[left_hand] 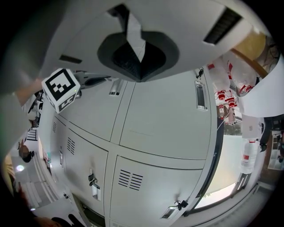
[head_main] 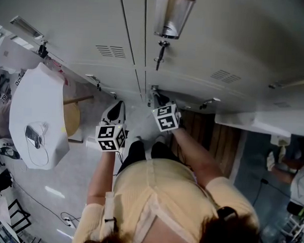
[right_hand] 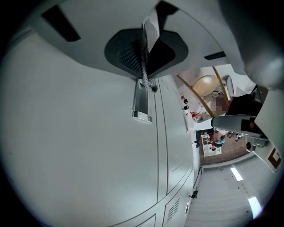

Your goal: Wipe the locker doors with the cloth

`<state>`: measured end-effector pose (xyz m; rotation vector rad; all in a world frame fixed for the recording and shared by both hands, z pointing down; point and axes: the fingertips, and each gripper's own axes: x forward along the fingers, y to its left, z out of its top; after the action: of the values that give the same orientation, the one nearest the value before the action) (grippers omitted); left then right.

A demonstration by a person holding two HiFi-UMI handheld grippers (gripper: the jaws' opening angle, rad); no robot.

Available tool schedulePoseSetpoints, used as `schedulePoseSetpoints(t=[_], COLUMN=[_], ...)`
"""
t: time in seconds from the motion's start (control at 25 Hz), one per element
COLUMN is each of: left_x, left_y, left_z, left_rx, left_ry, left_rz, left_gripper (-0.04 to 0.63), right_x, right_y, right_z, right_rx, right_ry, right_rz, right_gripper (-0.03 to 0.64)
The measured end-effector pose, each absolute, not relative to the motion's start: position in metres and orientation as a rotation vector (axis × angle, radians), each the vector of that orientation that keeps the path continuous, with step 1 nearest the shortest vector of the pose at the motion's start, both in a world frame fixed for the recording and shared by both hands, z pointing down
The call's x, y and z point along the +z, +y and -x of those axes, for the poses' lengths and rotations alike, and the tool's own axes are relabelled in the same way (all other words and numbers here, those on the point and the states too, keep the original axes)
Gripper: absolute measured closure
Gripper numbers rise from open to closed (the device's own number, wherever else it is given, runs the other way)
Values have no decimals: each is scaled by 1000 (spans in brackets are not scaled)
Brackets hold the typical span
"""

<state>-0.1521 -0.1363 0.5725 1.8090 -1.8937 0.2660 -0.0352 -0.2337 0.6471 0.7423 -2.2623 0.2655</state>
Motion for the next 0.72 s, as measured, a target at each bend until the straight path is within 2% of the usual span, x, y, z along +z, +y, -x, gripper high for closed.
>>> schedulePoseSetpoints(t=[0.72], left_x=[581], left_y=[-162], left_z=[125], left_rx=[308], left_ry=[-1784], left_rz=[-1906], left_gripper=[603], right_x=[652], right_y=[-257], right_z=[-16], right_rx=[302], right_ry=[-2192], right_rz=[-906], right_gripper=[600])
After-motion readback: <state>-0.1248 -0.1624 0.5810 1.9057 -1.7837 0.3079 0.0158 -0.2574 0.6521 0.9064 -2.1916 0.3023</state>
